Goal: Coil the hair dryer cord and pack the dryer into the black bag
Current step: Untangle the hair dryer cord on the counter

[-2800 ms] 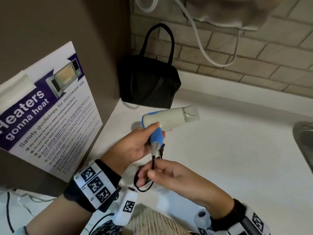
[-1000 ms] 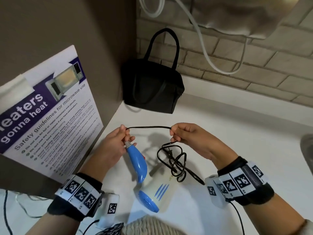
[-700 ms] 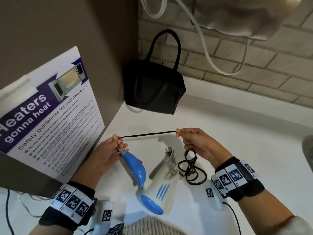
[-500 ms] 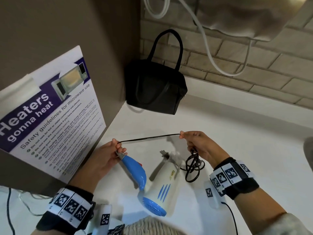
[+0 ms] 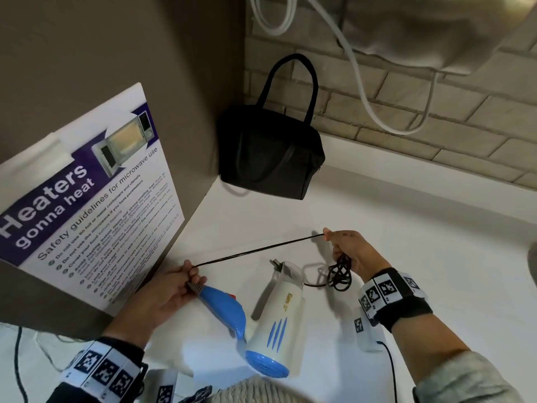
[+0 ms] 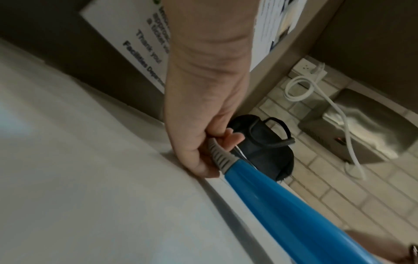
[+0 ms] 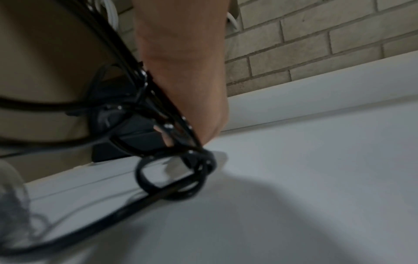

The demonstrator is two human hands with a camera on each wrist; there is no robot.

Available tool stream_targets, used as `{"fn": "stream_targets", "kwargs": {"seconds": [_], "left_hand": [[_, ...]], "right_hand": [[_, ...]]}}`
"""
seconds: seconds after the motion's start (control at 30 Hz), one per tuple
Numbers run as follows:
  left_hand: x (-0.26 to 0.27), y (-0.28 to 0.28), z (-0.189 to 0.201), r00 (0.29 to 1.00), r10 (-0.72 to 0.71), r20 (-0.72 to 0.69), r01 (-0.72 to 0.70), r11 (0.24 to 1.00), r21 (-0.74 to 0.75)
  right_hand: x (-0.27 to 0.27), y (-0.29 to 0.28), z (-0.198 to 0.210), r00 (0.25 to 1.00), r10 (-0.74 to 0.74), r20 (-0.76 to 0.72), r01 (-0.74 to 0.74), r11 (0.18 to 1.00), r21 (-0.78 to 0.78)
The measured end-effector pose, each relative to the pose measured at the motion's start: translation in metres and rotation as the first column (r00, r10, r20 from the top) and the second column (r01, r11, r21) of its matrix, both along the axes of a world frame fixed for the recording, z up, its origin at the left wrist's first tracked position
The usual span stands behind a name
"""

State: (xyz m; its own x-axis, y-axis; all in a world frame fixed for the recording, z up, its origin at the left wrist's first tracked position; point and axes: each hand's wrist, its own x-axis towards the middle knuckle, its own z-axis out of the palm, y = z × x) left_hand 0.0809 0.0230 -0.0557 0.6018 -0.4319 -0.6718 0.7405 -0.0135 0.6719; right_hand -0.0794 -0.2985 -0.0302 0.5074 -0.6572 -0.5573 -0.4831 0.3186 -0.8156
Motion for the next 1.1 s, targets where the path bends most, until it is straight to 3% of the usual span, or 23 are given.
{"fn": "stream_targets", "kwargs": {"seconds": [0.1,0.17,0.23,0.3,0.33,0.4,0.47,0.57,0.63,0.67,0.73,0.83,0.97,1.03,1.1], "left_hand": [[-0.003,-0.006,0.001,0.987,-0.091,0.133,0.068,0.984,0.167],[-0.004,-0.011,0.006,0.928,-0.253,0.273,0.153,0.928,0.340],[-0.006,-0.021,0.012,0.779,-0.480,0.403,0.232,0.818,0.525],[-0.015,-0.034,0.031,0.536,-0.674,0.509,0.227,0.696,0.682],[-0.021,-0.042,0.042,0.456,-0.688,0.564,0.209,0.699,0.684],[-0.035,-0.056,0.065,0.404,-0.601,0.689,0.240,0.797,0.555],[-0.047,-0.070,0.088,0.331,-0.535,0.777,0.291,0.842,0.455],[-0.059,-0.091,0.118,0.154,-0.540,0.827,0.328,0.818,0.473],[-0.062,-0.100,0.131,0.091,-0.551,0.830,0.352,0.797,0.491],[-0.062,-0.103,0.136,0.099,-0.544,0.833,0.369,0.798,0.477],[-0.057,-0.104,0.147,0.194,-0.477,0.857,0.417,0.831,0.368],[-0.047,-0.098,0.163,0.275,-0.359,0.892,0.428,0.876,0.221],[-0.042,-0.089,0.176,0.349,-0.258,0.901,0.395,0.912,0.108],[-0.043,-0.085,0.178,0.376,-0.222,0.899,0.387,0.920,0.065],[-0.042,-0.082,0.178,0.425,-0.178,0.887,0.373,0.928,0.007]], "right_hand": [[0.006,0.005,0.008,1.000,0.012,-0.010,-0.013,0.997,-0.070],[0.009,0.009,0.023,0.997,0.076,-0.016,-0.077,0.989,-0.124],[0.009,0.014,0.041,0.989,0.146,-0.010,-0.146,0.973,-0.177],[0.009,0.024,0.056,0.979,0.205,0.007,-0.199,0.958,-0.205],[0.010,0.030,0.063,0.972,0.236,0.005,-0.229,0.948,-0.223],[0.011,0.045,0.076,0.953,0.301,-0.037,-0.299,0.910,-0.286],[0.011,0.059,0.091,0.928,0.367,-0.068,-0.366,0.857,-0.363],[0.010,0.078,0.113,0.880,0.474,-0.042,-0.445,0.789,-0.422],[0.009,0.085,0.124,0.847,0.532,-0.015,-0.480,0.753,-0.450],[0.007,0.087,0.130,0.833,0.553,-0.001,-0.487,0.734,-0.474],[0.003,0.087,0.141,0.801,0.597,0.057,-0.486,0.702,-0.520],[-0.007,0.078,0.152,0.730,0.669,0.140,-0.543,0.692,-0.475],[-0.013,0.073,0.152,0.565,0.815,0.129,-0.692,0.554,-0.463],[-0.009,0.077,0.146,0.556,0.830,0.040,-0.709,0.498,-0.500],[-0.003,0.082,0.141,0.551,0.832,0.070,-0.705,0.509,-0.494]]}}
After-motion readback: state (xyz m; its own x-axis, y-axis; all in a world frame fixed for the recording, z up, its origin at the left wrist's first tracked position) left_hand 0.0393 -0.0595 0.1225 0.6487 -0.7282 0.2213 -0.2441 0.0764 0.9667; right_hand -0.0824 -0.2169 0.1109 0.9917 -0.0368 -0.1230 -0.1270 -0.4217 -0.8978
